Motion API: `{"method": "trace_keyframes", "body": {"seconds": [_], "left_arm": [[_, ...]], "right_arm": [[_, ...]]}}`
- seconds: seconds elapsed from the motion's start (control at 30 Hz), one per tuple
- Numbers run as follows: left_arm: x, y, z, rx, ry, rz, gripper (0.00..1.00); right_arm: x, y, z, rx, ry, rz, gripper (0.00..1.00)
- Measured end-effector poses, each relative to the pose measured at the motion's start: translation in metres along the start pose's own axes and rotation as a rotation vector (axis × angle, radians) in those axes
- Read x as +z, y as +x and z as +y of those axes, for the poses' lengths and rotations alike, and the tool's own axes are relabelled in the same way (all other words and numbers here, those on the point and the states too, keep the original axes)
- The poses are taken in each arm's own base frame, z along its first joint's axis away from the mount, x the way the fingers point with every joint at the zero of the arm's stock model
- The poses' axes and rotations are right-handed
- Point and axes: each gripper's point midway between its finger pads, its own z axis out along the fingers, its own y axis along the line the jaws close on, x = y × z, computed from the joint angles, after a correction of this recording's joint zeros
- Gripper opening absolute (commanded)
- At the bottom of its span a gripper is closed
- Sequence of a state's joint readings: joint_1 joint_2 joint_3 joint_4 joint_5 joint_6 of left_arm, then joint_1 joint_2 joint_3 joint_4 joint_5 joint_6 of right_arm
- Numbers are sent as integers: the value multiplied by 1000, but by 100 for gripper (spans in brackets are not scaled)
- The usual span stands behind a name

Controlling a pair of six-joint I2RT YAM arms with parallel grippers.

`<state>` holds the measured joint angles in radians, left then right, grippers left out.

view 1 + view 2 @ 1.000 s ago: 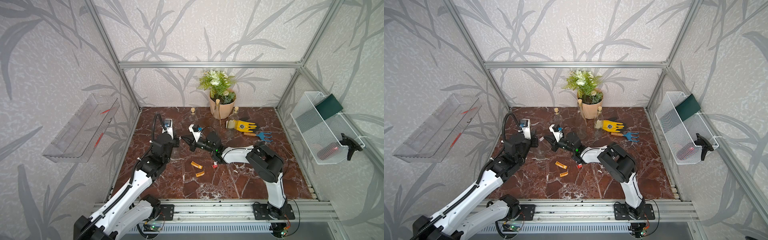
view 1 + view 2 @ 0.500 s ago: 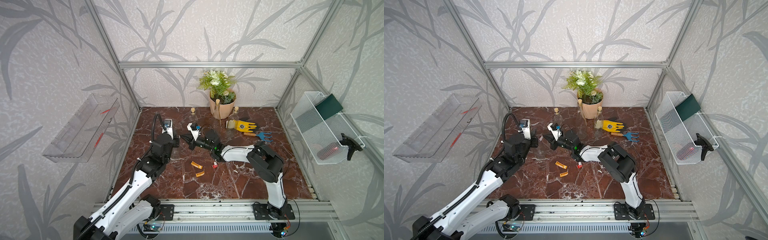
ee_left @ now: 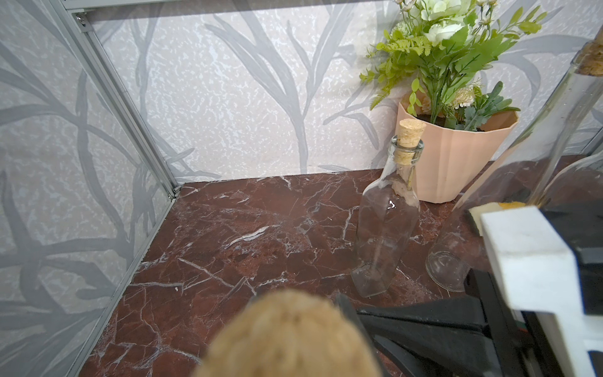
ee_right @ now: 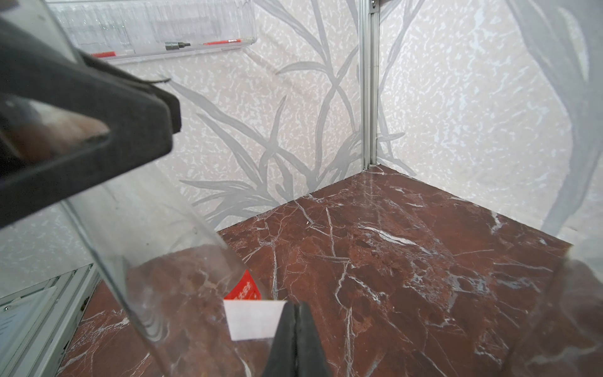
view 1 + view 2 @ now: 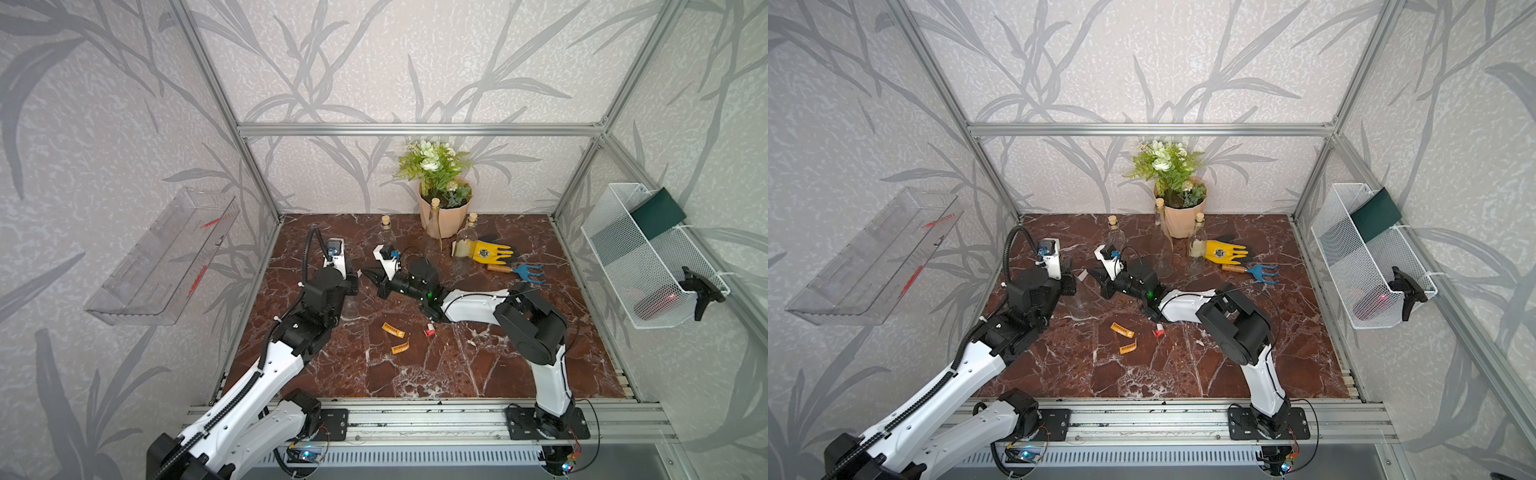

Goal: Remove the label from the bottle
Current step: Tear open the label from the bottle.

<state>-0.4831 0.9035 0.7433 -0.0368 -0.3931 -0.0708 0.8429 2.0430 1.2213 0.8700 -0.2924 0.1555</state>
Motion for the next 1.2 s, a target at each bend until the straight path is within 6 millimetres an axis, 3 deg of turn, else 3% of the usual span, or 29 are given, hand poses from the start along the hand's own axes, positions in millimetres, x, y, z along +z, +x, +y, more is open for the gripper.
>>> {"method": "trace_keyframes", "body": {"seconds": [1.2], "left_arm": [[-1, 1, 1, -1, 0, -2, 0]], "right_arm": [[9, -1, -8, -17, 31, 27, 0]]}}
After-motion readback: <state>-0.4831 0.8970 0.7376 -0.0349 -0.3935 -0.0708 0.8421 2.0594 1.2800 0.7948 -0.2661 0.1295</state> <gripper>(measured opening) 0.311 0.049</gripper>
